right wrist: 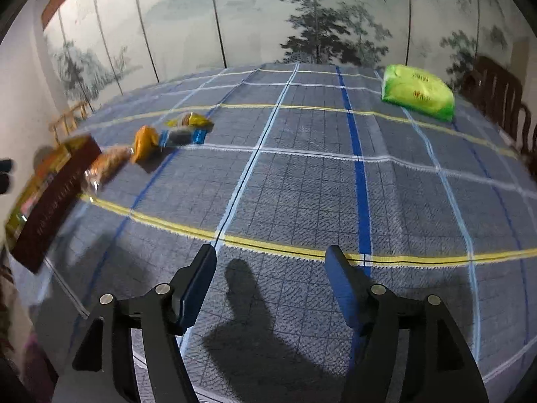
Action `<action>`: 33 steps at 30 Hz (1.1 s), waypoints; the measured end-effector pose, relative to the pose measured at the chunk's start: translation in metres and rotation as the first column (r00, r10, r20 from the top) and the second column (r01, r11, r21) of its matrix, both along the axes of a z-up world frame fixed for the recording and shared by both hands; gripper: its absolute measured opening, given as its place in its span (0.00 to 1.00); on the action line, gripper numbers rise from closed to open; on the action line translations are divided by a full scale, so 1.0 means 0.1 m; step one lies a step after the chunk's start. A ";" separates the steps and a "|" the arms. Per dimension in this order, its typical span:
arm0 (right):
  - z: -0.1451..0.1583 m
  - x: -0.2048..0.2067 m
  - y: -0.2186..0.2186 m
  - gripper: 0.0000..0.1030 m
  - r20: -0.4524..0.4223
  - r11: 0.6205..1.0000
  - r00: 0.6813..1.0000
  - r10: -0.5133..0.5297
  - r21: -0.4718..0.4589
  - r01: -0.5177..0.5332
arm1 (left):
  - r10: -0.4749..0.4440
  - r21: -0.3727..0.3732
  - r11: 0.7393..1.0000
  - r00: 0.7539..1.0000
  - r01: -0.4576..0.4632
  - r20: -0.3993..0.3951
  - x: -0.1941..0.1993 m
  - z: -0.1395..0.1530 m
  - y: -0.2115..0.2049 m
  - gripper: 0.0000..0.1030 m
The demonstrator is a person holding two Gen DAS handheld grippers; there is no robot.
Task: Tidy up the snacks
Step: 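Grasp the clear twisted-dough snack bag with the left gripper, then grasp the orange snack bag with the right gripper while the left holds the clear bag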
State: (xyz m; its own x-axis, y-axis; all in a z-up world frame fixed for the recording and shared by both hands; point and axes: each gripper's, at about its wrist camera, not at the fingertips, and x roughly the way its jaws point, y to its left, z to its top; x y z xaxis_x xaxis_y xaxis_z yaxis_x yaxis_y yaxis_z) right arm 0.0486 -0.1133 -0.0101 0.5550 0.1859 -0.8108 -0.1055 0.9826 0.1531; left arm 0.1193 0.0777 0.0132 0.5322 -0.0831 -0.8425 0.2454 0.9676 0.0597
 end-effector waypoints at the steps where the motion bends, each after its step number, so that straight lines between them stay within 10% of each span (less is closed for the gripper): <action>1: 0.00 0.00 -0.01 0.69 0.000 1.000 1.000 -0.002 0.012 0.002 | -0.004 0.016 1.000 1.000 0.004 -0.016 0.11 -0.06 -0.03 0.79; 20: 0.01 -0.03 -0.08 0.74 0.037 0.990 0.999 0.028 0.138 -0.033 | -0.029 0.089 0.995 0.983 0.046 -0.183 0.97 -0.78 -0.16 0.71; 25: 0.00 -0.01 -0.09 0.76 0.028 0.988 0.999 0.025 0.149 -0.029 | -0.048 0.047 0.997 0.983 0.057 -0.178 0.83 -0.81 -0.24 0.36; 33: -0.02 0.02 -0.09 0.79 0.008 0.988 1.000 0.019 0.150 -0.020 | -0.051 -0.086 0.996 0.987 0.039 -0.151 0.07 -0.80 -0.49 0.34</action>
